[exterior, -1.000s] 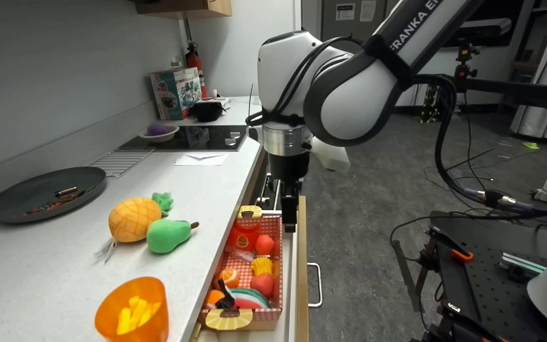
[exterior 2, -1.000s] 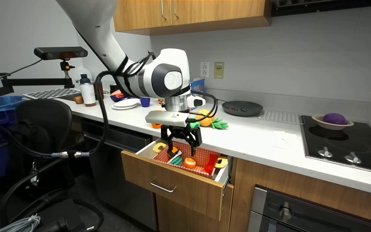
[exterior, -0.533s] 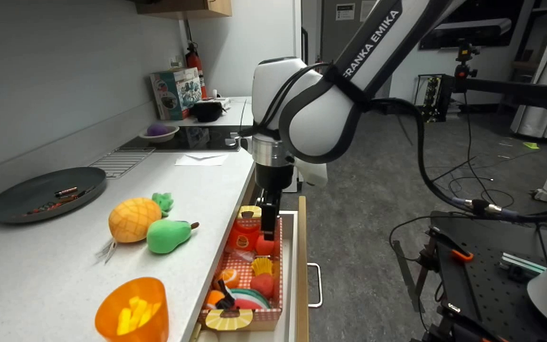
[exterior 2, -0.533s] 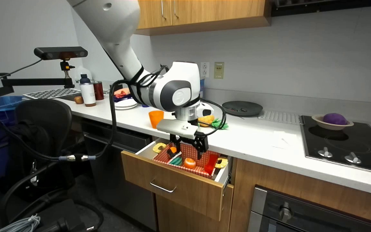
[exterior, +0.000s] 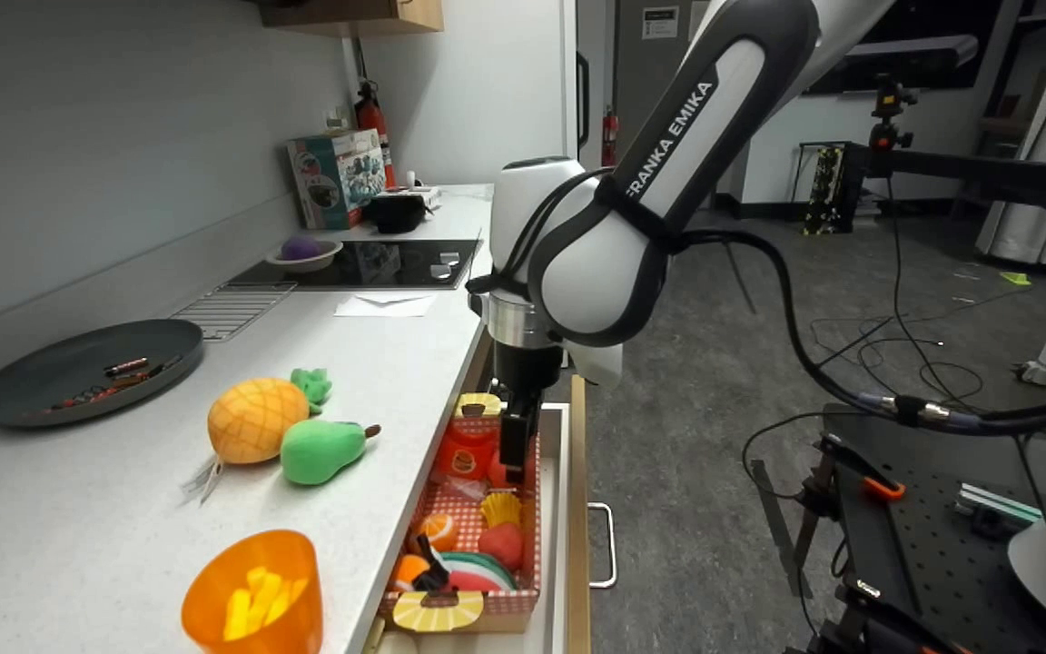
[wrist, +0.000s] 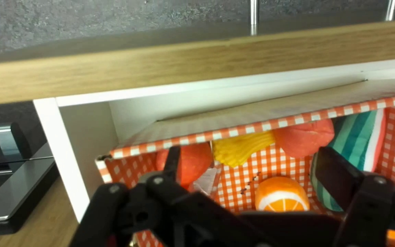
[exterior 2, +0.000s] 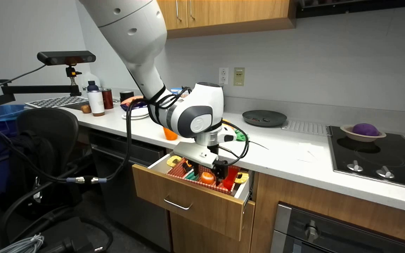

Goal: Open the drawer

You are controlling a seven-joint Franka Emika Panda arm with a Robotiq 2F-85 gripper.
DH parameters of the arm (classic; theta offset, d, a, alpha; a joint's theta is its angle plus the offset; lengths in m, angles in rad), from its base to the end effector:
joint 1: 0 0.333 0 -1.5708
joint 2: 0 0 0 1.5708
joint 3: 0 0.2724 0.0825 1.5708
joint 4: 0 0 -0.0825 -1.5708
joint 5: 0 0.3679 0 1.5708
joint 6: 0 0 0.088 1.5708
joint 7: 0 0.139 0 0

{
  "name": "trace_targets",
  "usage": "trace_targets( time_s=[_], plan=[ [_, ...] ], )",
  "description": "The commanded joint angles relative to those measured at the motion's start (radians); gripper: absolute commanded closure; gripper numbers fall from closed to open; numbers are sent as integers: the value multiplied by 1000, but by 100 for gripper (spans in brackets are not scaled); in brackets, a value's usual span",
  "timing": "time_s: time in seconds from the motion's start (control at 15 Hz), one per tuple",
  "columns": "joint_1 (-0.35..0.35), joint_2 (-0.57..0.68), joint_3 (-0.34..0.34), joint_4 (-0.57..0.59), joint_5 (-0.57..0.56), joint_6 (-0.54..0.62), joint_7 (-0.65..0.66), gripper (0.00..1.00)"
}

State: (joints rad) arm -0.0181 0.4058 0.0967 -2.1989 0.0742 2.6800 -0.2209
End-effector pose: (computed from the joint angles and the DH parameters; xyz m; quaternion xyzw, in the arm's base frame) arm 0.5391 0.0441 0.1458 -0.9923 -0.1121 -0.0405 0.0339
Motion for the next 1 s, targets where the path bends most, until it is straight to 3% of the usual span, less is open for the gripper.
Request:
trace_targets(
  time_s=[0.0,0.93],
  plan=[
    [-25,-35,30,-64,38,24,-9,0],
    [-6,-243,10,-362,43,22,46,0]
  ],
)
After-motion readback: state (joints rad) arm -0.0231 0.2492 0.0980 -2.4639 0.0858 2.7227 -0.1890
